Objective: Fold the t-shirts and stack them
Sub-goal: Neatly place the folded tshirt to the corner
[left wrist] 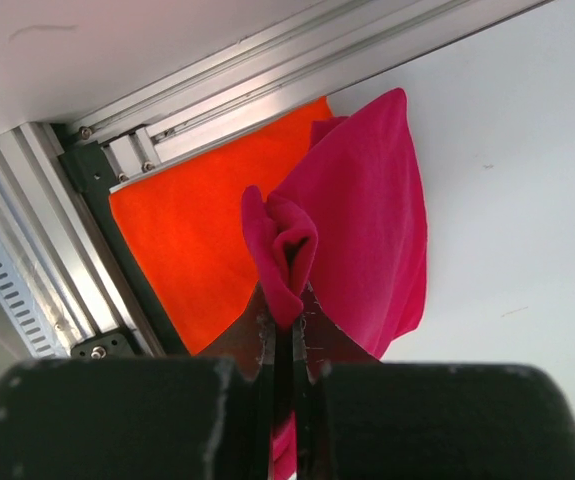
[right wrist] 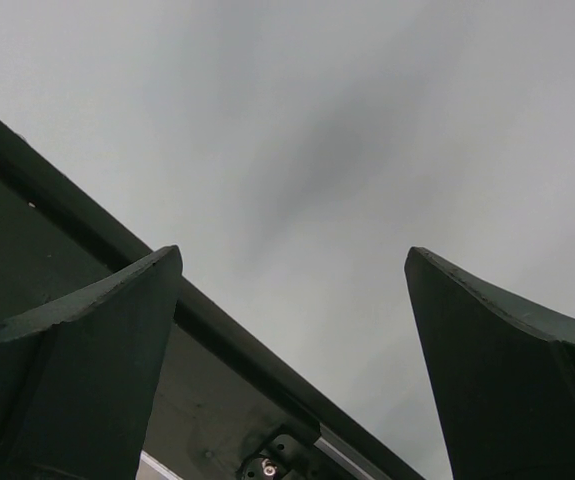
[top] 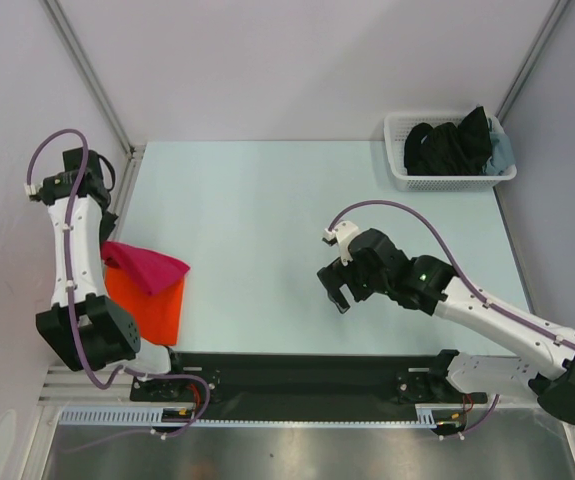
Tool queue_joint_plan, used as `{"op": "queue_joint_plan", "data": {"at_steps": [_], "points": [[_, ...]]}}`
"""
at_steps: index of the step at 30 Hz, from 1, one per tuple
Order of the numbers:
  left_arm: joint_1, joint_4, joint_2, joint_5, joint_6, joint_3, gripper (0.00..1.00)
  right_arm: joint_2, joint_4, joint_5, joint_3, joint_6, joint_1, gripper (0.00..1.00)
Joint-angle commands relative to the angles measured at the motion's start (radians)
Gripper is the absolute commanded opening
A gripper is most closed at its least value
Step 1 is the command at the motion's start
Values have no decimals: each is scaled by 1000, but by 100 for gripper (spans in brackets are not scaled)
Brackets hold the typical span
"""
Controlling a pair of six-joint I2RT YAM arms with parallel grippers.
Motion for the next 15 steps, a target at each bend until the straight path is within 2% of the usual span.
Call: {"op": "queue_joint_plan", "data": {"at_steps": [1,11,15], "points": [[14,23,-52,-14,31,-49,0,4,40,-13,-7,9,-3,100],[45,32,-96,-34,45,-107,0,1,35,-14,-13,-1,-3,100],[66,38,-116,-31,46,-175,1,-2,32,-14,-16,-2,-5,100]]}}
